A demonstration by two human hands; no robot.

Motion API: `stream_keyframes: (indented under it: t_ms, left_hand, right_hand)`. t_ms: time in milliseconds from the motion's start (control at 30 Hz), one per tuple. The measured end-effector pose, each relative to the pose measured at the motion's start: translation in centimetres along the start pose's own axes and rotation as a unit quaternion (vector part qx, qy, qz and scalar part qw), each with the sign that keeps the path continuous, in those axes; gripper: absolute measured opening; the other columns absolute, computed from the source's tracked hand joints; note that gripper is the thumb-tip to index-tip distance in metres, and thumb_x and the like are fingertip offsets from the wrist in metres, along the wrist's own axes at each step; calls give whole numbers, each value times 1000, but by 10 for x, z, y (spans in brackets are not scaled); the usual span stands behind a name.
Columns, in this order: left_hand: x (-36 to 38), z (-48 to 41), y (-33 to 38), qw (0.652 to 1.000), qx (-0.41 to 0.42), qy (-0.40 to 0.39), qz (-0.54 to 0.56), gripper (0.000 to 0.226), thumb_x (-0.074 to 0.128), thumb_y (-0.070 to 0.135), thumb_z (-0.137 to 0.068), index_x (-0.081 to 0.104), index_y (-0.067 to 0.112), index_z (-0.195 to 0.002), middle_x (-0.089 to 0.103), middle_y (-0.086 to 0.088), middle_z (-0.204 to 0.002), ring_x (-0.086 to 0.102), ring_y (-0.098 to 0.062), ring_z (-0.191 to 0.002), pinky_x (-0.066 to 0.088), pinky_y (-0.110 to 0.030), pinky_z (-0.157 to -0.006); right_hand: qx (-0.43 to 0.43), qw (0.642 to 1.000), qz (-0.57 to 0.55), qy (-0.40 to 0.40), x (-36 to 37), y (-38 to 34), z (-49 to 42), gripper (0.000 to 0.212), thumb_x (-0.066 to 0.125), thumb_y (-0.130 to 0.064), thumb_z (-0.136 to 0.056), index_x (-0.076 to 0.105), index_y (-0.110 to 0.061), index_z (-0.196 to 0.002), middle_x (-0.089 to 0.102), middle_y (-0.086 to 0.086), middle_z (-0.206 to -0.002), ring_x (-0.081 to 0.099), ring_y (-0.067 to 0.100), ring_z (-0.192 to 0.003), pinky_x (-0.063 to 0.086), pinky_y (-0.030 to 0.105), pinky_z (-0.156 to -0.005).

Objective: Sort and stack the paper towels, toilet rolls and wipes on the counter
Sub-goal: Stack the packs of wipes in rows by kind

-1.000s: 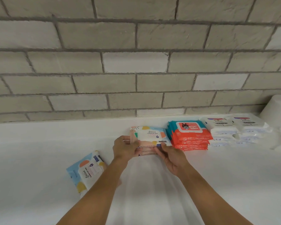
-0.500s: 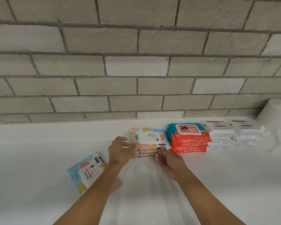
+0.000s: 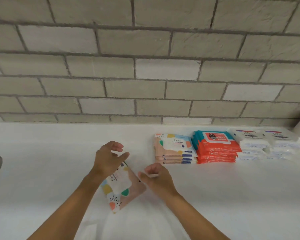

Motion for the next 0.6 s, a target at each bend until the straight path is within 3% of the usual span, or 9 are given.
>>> stream_keyframes:
  t_ms: [100,233,300,433,500,600]
  left_hand:
    - [-13,-2,-19,999,-1,-23,-39,31,83,35,-75,64,26,-98,67,8,-101,64,-18,-91,46,-23,-71]
    - [-20,-1,-44,993,-19,-56,-102,44,78,37,-80,62,22,-118,62,0,-121,54,-16,-101,45,-26,-85]
    - [-21,2,-55,989,-44,-73,-120,51,73,42,-83,57,21,-127,58,-2,-128,52,-17,-107,44,-26,-87]
    - [-16,5,-68,974,-64,-97,-196,68,64,56,-84,46,20,-139,57,-3,-136,52,-23,-125,41,-33,-105]
    - [-13,7,-68,977,-72,-103,-173,69,69,52,-82,46,19,-139,59,-3,-132,56,-22,-119,43,-31,-101]
    - [-14,10,-71,989,-102,-89,-62,69,80,43,-76,51,19,-133,58,-3,-117,55,-17,-99,45,-20,-70]
  right_hand:
    - [-30,995,86,-29,30,-3,8,41,77,-44,-74,57,-31,-107,50,-5,-114,48,12,-107,43,18,-81]
    - [-75,970,226,-41,57,-12,16,68,74,-54,-73,44,-34,-130,42,-5,-125,34,19,-119,33,28,-101]
    - [-86,957,273,-35,66,-12,17,77,72,-57,-73,37,-36,-138,39,-5,-133,32,21,-125,28,31,-103]
    - [-82,947,309,-35,74,-8,15,87,74,-56,-71,30,-35,-144,34,-3,-137,30,24,-127,26,35,-104]
    - [-78,948,307,-35,76,-6,14,89,75,-54,-69,29,-35,-143,33,-3,-136,31,24,-124,27,35,-103]
    - [-79,949,305,-29,75,-5,14,90,76,-52,-66,28,-34,-140,34,-2,-133,33,25,-121,28,34,-101]
Point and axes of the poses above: each hand's wrist, its own z-axis away from the middle knuckle, its own x-axis out of the palm, y = z × x, the point moved 7 cm from there along -z, towards the middle knuckle
